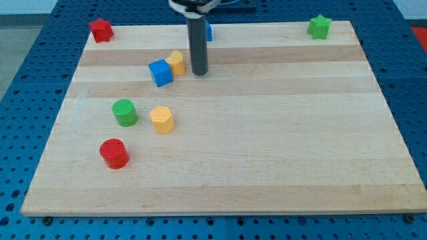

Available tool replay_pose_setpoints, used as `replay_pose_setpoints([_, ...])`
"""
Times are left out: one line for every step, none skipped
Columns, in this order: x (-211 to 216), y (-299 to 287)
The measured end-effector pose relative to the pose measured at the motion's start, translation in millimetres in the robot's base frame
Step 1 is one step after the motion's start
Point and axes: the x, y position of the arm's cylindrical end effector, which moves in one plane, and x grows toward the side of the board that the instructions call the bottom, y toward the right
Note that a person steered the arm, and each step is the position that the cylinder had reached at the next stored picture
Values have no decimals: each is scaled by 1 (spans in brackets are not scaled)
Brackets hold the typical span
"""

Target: Place the green circle to the left center of the board

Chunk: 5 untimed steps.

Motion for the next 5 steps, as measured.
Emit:
replay_pose_setpoints([6, -4])
replay_pose_setpoints([6, -4])
replay_pose_setpoints([15, -12])
replay_pose_setpoints([20, -35])
replay_pose_setpoints([22, -55])
